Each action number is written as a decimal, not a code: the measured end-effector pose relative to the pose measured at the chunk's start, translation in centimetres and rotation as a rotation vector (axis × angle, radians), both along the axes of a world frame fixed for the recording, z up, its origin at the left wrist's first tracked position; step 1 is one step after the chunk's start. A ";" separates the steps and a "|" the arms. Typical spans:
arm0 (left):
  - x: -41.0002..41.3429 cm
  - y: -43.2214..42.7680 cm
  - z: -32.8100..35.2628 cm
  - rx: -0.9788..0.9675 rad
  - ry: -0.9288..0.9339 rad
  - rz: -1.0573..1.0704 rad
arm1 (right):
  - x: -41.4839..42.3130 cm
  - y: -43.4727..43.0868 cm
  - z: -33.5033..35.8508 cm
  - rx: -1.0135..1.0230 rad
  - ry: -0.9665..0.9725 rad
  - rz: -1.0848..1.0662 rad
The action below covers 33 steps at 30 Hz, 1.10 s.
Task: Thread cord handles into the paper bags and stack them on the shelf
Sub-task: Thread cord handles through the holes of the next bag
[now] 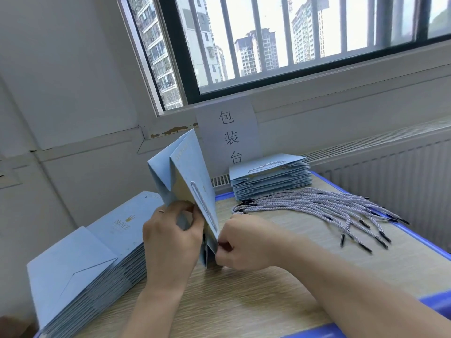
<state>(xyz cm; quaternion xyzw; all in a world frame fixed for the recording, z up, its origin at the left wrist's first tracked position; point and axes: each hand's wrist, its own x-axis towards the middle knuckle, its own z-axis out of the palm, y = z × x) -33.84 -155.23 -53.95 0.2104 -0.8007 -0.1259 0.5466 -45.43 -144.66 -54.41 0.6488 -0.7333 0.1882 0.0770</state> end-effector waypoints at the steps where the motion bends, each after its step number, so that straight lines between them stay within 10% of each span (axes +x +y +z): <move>1: 0.0 0.0 0.0 0.020 -0.004 -0.011 | 0.0 0.0 0.0 0.002 0.001 -0.003; 33: -0.1 0.4 -0.3 0.176 0.023 -0.184 | -0.3 -0.3 -0.3 -0.061 0.107 -0.043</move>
